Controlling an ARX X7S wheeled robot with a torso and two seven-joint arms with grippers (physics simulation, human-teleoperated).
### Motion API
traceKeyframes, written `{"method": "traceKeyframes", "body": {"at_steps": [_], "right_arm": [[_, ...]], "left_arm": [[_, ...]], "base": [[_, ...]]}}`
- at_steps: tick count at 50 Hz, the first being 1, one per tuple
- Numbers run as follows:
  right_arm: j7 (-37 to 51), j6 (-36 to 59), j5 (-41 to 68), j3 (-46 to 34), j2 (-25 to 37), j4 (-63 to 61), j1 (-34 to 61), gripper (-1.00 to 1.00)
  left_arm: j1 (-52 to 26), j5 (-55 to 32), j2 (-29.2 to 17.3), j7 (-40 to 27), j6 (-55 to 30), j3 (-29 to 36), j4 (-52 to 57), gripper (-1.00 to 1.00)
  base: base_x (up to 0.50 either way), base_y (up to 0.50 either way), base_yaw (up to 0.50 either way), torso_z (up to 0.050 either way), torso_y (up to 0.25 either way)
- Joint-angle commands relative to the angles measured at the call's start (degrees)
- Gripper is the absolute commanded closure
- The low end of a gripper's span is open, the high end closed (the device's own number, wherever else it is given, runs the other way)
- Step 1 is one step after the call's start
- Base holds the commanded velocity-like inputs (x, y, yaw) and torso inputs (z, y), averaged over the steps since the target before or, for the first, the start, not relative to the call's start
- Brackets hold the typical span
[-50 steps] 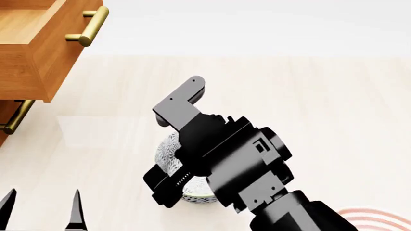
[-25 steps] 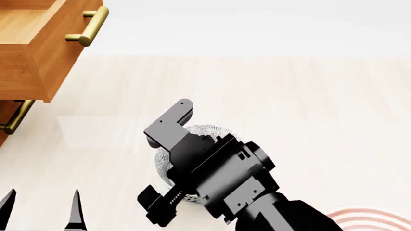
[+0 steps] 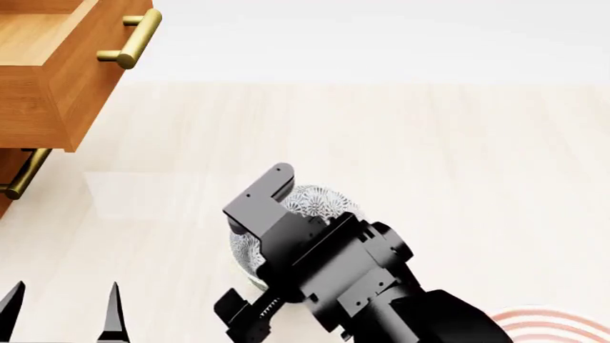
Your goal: Put the bowl on the plate.
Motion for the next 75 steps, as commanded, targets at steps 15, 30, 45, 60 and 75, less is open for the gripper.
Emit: {"method": "traceKeyframes", "body": {"at_steps": [15, 30, 45, 60, 75], "right_arm": [[-0.57, -0.57, 3.29, -3.75, -0.05, 0.99, -0.18, 1.0], [-0.52, -0.24, 2.6, -3.92, -0.05, 0.96, -0.23, 1.0], [7.33, 2.9, 1.13, -5.03, 6.21, -14.47, 5.61, 1.0], [17.98, 15.63, 1.28, -7.62, 16.5, -37.45, 14.45, 1.0], [26.72, 25.93, 5.86, -6.05, 24.71, -52.65, 19.06, 1.0]], "left_arm": [[0.21, -0.36, -0.36, -0.34, 0.69, 0.26, -0.27, -1.0], [0.06, -0.64, -0.51, -0.57, 0.69, 0.45, -0.29, -1.0], [0.08, -1.11, -0.55, -0.74, 1.59, 0.31, -0.86, -1.0], [-0.04, -1.42, -0.79, -0.86, 1.8, 0.39, -0.59, -1.0], [-0.51, -1.5, -0.88, -0.89, 1.67, 0.81, -1.08, -1.0]], "base": [[0.0, 0.0, 0.0, 0.0, 0.0], [0.0, 0.0, 0.0, 0.0, 0.0], [0.0, 0.0, 0.0, 0.0, 0.0], [0.0, 0.0, 0.0, 0.0, 0.0], [0.0, 0.0, 0.0, 0.0, 0.0]]}}
